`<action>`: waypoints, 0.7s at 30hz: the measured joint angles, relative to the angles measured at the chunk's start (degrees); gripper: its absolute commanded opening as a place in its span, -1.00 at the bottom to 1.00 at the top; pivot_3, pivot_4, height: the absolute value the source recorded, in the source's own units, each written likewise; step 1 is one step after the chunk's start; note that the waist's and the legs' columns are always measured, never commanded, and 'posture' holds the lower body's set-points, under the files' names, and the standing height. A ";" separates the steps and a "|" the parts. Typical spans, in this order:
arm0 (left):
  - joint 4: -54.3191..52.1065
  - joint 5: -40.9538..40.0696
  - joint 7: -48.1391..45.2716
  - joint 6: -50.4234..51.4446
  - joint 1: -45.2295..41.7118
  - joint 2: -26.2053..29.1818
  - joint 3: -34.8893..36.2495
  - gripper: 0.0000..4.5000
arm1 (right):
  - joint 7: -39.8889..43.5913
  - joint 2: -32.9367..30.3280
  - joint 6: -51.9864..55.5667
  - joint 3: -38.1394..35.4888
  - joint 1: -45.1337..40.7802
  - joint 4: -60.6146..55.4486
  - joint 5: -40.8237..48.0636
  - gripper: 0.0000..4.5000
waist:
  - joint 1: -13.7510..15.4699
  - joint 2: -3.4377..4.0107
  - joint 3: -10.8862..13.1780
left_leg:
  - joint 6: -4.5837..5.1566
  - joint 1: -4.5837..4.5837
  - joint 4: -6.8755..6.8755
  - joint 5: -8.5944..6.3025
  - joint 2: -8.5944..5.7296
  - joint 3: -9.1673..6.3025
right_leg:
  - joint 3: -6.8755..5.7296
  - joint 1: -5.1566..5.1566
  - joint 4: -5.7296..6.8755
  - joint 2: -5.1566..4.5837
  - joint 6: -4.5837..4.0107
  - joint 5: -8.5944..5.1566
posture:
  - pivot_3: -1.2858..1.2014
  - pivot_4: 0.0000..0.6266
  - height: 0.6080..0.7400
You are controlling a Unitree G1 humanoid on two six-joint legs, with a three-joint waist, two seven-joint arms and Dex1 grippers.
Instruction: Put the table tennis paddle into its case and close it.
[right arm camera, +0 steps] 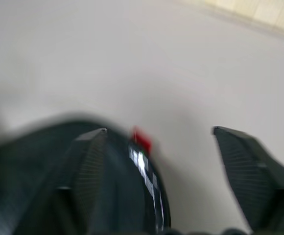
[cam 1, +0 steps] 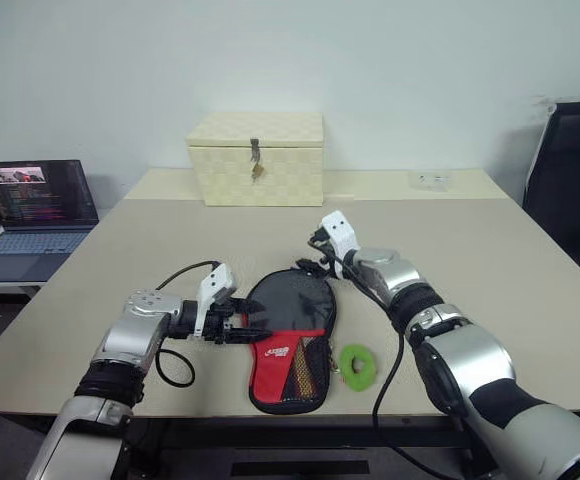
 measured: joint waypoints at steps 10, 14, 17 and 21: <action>22.70 8.18 -4.10 -18.37 -12.47 -8.10 -5.34 0.57 | 12.28 -20.24 34.28 3.99 35.01 -64.07 8.99 0.98 | 1.91 0.07 0.05 | 0.01 -0.45 0.10 -0.01 -0.19 -0.11 | -0.23 -0.04 -0.26 -0.10 0.14 -0.07 | 0.03 -0.52 1.00; 27.26 9.28 -5.76 -21.56 -14.95 -10.53 -5.65 0.57 | 15.23 -27.80 43.46 2.04 42.92 -81.32 15.91 0.98 | 0.78 0.09 0.09 | 0.03 -0.19 0.07 -0.02 -0.15 -0.08 | -0.09 0.03 -0.12 -0.01 0.15 -0.09 | 0.03 -0.52 1.00; 28.96 9.48 -6.13 -22.62 -15.35 -11.55 -5.46 0.57 | 15.62 -29.93 46.46 0.08 46.22 -87.72 19.65 0.98 | 0.21 0.09 0.09 | 0.03 -0.04 0.08 -0.02 -0.14 -0.09 | -0.13 0.14 -0.07 0.07 0.24 -0.17 | 0.03 -0.52 1.00; 30.99 9.51 -6.11 -24.05 -15.41 -11.83 -4.84 0.57 | 13.91 -30.85 48.60 -0.29 50.31 -90.12 21.91 0.98 | 0.20 0.09 0.08 | 0.03 -0.03 0.09 -0.01 -0.11 -0.06 | -0.15 0.16 -0.01 0.10 0.21 -0.20 | 0.03 -0.52 1.00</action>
